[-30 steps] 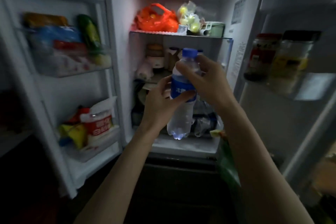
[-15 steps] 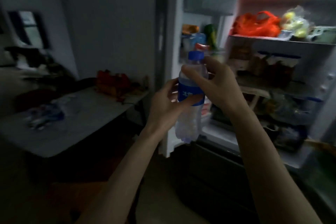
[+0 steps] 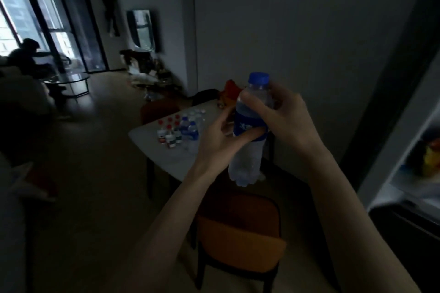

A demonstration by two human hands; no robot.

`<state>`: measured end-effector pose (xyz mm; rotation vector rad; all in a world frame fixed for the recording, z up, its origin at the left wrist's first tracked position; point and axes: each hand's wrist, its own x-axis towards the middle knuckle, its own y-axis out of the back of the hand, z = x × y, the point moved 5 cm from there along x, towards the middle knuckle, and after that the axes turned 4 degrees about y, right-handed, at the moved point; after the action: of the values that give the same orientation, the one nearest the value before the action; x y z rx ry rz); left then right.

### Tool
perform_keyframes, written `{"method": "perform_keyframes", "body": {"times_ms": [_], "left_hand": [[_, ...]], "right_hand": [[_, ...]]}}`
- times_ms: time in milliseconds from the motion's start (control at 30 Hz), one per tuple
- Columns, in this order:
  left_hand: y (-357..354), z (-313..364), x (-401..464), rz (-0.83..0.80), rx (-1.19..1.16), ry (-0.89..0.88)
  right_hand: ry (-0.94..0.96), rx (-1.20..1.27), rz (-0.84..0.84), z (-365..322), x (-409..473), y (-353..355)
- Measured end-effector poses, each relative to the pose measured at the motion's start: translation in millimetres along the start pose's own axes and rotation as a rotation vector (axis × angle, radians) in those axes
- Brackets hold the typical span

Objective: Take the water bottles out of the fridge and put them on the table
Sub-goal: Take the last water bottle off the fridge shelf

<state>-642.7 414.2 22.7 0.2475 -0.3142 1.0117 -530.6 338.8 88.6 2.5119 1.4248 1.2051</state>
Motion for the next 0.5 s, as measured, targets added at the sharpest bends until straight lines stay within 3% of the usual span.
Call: {"method": "perform_keyframes", "body": {"times_ms": [300, 500], "left_hand": [[135.3, -130.0, 106.0, 0.014, 0.132, 0.155], [210.7, -223.6, 191.7, -0.083, 0.273, 0.209]], "right_hand": [[-0.063, 0.114, -0.125, 106.0, 99.4, -175.8], [-0.184, 0.112, -0.291, 210.8, 168.6, -293.8]]}}
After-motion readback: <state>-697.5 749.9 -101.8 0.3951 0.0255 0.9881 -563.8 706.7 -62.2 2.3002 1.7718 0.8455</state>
